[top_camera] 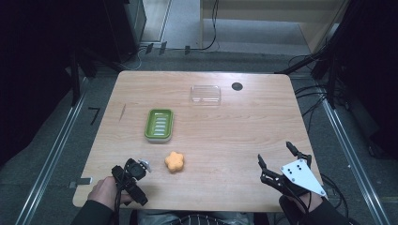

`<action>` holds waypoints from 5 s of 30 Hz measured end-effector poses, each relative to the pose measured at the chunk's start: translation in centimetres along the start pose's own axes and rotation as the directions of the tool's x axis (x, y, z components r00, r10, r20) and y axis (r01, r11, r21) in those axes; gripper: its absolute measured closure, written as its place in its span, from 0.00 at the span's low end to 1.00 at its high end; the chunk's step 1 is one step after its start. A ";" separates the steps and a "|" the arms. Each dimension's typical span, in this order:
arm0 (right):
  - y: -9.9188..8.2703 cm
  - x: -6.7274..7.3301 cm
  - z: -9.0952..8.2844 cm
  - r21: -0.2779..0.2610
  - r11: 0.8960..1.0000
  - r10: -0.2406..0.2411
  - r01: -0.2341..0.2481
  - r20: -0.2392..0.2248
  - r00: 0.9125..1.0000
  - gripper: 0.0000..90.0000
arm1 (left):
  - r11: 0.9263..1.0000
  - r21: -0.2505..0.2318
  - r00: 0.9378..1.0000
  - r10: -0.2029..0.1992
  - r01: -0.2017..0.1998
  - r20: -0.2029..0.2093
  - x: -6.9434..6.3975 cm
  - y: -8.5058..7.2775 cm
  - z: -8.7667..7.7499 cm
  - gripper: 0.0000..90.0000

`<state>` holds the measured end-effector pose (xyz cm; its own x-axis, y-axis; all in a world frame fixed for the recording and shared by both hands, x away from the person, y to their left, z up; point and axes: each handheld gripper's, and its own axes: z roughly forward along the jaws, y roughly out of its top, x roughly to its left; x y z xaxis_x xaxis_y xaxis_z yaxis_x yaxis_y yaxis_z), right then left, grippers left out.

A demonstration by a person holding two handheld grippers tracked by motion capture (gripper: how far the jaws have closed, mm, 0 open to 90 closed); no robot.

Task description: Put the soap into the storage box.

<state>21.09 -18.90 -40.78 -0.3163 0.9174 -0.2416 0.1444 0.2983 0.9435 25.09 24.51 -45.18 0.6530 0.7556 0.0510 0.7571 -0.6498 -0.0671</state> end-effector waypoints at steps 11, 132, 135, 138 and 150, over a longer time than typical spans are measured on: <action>-0.1 -0.2 -0.1 0.003 1.000 0.010 -0.010 0.000 1.000 0.15 | 1.000 -0.016 1.000 0.012 -0.012 0.000 -0.2 0.3 0.0 0.00; 0.0 0.1 -0.1 -0.002 1.000 -0.004 0.004 0.001 1.000 0.15 | 0.970 -0.143 0.980 0.197 -0.195 0.001 -1.5 11.8 -0.7 0.44; 0.0 0.1 -0.2 0.000 1.000 -0.001 0.001 0.002 1.000 0.15 | 0.970 -0.144 0.980 0.199 -0.198 -0.002 -1.5 11.8 -0.7 0.44; 0.0 0.1 -0.2 -0.003 1.000 0.001 -0.001 0.002 1.000 0.15 | 0.969 -0.148 0.979 0.202 -0.200 0.001 -1.5 11.7 -0.7 0.44; 0.0 0.1 -0.2 -0.004 1.000 0.004 -0.004 0.002 1.000 0.15 | 0.969 -0.141 0.979 0.203 -0.201 -0.005 -1.2 11.5 -1.0 0.44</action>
<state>20.90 -18.90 -40.74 -0.3143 0.9189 -0.2385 0.1423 0.2939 0.9452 33.06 16.01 -45.00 0.7930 0.6079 0.0411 0.6049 -0.7936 0.0655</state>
